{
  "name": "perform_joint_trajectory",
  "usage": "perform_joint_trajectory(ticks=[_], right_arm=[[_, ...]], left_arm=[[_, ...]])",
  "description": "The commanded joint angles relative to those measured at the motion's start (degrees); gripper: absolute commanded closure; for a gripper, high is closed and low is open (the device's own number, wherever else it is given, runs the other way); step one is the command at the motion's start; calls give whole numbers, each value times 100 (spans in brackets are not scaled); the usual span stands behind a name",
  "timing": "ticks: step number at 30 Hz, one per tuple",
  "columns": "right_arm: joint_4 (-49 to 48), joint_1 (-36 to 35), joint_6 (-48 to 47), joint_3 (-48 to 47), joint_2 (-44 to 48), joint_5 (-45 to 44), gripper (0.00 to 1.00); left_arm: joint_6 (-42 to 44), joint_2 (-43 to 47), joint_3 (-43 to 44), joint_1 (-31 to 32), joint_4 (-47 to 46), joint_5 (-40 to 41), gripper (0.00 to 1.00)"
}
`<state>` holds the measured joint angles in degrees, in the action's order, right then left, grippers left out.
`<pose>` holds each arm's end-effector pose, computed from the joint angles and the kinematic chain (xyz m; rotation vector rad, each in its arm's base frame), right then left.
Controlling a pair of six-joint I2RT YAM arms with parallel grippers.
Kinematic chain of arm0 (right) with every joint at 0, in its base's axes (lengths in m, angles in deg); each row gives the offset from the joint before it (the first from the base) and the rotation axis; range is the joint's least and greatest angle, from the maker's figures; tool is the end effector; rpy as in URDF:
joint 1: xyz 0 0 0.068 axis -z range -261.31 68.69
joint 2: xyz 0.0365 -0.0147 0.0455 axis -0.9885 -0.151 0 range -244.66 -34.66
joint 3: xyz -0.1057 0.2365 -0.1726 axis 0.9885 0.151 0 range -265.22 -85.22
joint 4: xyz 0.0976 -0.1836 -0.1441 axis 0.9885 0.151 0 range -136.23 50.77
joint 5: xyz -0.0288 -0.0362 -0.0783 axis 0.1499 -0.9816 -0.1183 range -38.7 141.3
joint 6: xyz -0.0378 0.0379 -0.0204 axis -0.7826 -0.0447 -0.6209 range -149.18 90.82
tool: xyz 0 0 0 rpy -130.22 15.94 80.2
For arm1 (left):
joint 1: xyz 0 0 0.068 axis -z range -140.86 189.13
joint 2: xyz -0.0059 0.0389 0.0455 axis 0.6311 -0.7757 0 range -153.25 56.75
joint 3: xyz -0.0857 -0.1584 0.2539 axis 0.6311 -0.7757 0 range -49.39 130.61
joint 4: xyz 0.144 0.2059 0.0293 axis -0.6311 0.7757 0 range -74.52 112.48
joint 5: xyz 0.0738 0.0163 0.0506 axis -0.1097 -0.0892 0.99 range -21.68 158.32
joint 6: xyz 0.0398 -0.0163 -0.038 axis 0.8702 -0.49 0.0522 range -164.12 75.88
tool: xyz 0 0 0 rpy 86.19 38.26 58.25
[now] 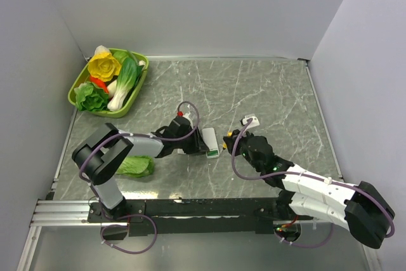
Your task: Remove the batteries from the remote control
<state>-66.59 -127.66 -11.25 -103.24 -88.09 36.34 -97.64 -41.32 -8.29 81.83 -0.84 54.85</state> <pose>0.1289 0.1198 0.2402 -0.2735 1.8393 0.5490 0.2344 -0.2291 0.1751 -0.1018 2.5275 -1.0632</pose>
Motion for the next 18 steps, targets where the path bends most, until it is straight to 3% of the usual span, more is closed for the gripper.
perform_joint_trajectory(ticks=[1, 6, 11, 15, 18], right_arm=[[628, 29, 815, -227, 122, -199, 100], [1411, 29, 1256, -588, 192, -1059, 100], [1684, 38, 896, -773, 280, -1438, 100], [1361, 56, 265, -782, 324, -1159, 100], [1088, 47, -174, -878, 220, -571, 100]], left_arm=[[-273, 191, -6, 256, -231, -103, 67], [-300, 94, 82, 441, -485, -155, 67], [-300, 120, 47, 450, -873, -349, 67], [-90, 497, 240, 441, -505, -138, 64], [191, 604, 600, 345, 293, 230, 63]])
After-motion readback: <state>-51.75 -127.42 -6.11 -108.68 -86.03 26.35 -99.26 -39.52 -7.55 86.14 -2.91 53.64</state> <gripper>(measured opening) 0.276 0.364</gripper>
